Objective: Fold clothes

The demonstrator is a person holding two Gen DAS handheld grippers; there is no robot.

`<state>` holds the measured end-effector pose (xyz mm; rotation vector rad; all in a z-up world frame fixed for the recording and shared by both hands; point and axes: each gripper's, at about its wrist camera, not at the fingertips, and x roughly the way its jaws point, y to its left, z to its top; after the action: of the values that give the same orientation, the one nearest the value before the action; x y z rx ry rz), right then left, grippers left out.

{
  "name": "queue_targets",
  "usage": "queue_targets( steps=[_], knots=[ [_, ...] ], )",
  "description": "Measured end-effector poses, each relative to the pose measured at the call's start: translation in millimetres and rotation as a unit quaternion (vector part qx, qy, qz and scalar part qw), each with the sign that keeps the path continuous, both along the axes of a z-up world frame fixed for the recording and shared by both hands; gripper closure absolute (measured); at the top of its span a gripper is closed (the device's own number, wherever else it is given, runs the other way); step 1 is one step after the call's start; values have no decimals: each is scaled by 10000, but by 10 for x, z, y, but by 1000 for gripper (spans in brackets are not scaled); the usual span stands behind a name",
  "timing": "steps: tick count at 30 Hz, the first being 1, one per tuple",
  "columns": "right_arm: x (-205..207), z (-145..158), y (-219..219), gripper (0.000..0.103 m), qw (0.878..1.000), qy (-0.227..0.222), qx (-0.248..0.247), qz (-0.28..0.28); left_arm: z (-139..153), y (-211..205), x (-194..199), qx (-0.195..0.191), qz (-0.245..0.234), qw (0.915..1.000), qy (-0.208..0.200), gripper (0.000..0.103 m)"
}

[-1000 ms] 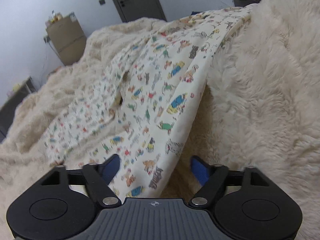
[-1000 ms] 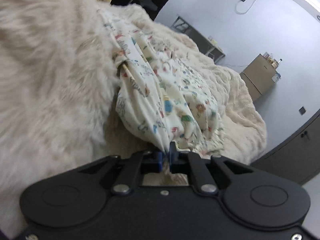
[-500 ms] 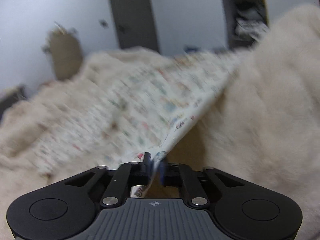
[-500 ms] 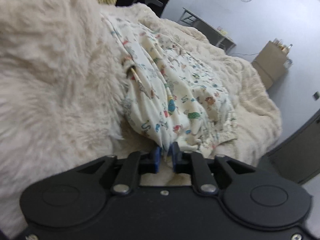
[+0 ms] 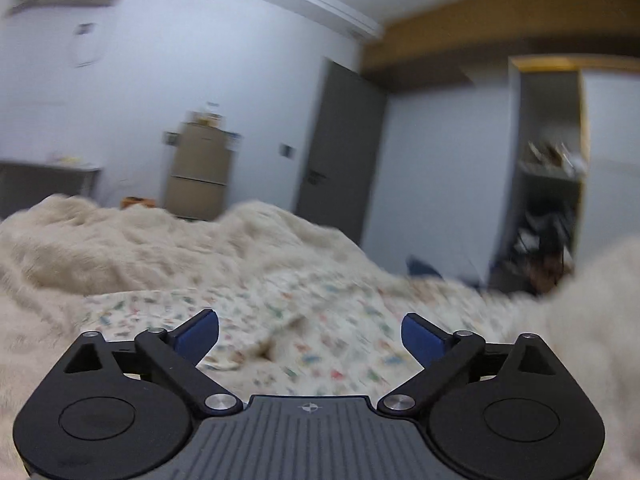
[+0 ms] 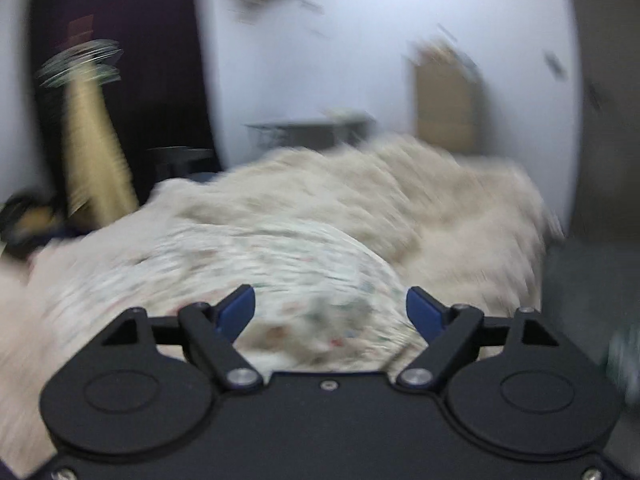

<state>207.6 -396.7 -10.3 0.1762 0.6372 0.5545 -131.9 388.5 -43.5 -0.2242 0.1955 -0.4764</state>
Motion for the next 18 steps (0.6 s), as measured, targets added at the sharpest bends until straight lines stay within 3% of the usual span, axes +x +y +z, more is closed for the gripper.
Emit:
queue_targets(
  steps=[3, 5, 9, 13, 15, 18],
  knots=[
    [752, -460, -20, 26, 9938, 954, 344, -456, -122, 161, 119, -417, 541, 9972, 308, 6],
    [1107, -818, -6, 35, 9838, 1506, 423, -877, -203, 253, 137, -608, 676, 9952, 368, 6],
    [1247, -1371, 19, 41, 9659, 1976, 1161, -1202, -363, 437, 172, -990, 945, 9894, 485, 6],
    [1207, -1483, 32, 60, 9576, 1960, 1723, -1220, -503, 637, 166, -1308, 1212, 9821, 601, 6],
    [1224, -1446, 39, 58, 9563, 1913, 1870, -1180, -570, 723, 161, -1511, 1314, 9776, 650, 6],
    [1342, -1466, -36, 52, 9387, 2339, 2274, -1113, -629, 797, 154, -1624, 1406, 9740, 717, 6]
  ],
)
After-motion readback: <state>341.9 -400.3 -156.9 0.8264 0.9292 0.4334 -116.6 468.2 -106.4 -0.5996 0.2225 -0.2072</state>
